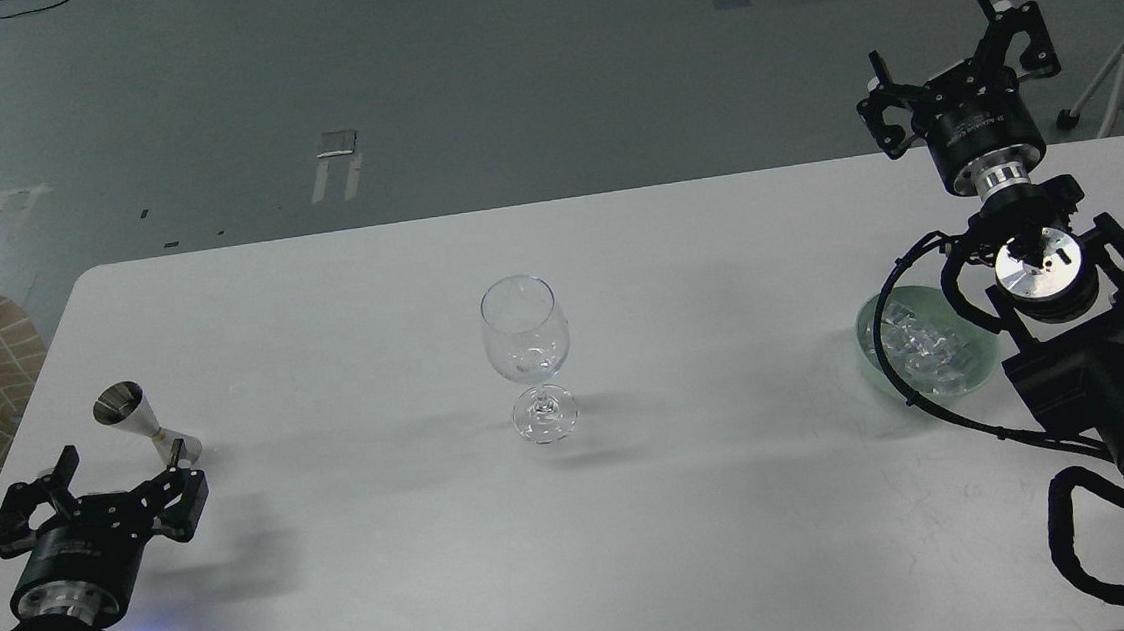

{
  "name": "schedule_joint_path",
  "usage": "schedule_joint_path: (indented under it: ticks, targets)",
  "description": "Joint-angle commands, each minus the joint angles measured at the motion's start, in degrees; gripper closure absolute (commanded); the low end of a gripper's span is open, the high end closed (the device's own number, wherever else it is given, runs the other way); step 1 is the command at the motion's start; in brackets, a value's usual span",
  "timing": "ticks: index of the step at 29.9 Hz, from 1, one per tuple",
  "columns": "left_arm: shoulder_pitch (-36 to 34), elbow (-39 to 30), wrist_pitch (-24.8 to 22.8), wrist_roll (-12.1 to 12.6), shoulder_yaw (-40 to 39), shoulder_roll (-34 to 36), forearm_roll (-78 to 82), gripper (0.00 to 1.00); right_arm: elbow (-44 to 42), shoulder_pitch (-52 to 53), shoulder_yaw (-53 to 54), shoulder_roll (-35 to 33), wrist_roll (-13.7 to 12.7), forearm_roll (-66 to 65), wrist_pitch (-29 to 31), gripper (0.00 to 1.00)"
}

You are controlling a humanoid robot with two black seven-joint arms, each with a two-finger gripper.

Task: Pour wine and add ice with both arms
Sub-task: 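Close the left gripper around the metal jigger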

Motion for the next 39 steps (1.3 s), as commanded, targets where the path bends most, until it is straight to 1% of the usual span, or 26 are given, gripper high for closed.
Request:
schedule_joint_path:
  ticks: [1,5,9,12,25,30,33,35,39]
  targets:
    - [-1.2,2.4,-0.2,0.0,0.0,0.1,-0.5,0.03,0.0,0.1,0.0,0.0,0.0,0.0,0.0,0.0]
    - [-2.3,4.6,-0.4,0.0,0.0,0.2,-0.5,0.02,0.1,0.0,0.0,0.0,0.0,0.0,0.0,0.0]
    - [-3.0,4.8,-1.0,0.0,0.0,0.2,-0.5,0.02,0.0,-0.3,0.0,0.0,0.0,0.0,0.0,0.0]
    - [-4.2,6.1,-0.9,-0.6,0.0,0.1,-0.4,0.03,0.0,-0.3,0.1,0.0,0.0,0.0,0.0,0.0]
    - [-6.6,10.4,-1.0,-0.6,0.0,0.0,-0.3,0.03,-0.1,-0.2,0.1,0.0,0.0,-0.1,0.0,0.0]
    - [-7.4,10.4,-1.2,-0.7,0.4,-0.2,0.4,0.03,-0.1,-0.2,0.1,0.0,0.0,-0.1,0.0,0.0]
    - [-7.8,10.4,-1.1,-0.7,0.6,-0.3,0.4,0.05,-0.1,-0.3,0.0,0.0,0.0,-0.1,0.0,0.0]
    - [-8.6,10.5,-1.1,-0.7,0.7,0.0,0.4,0.1,-0.1,-0.4,0.0,0.0,0.0,0.0,0.0,0.0]
    - [-8.8,10.6,-1.2,-0.7,0.8,0.0,0.4,0.14,-0.1,-0.5,0.0,0.0,0.0,0.0,0.0,0.0]
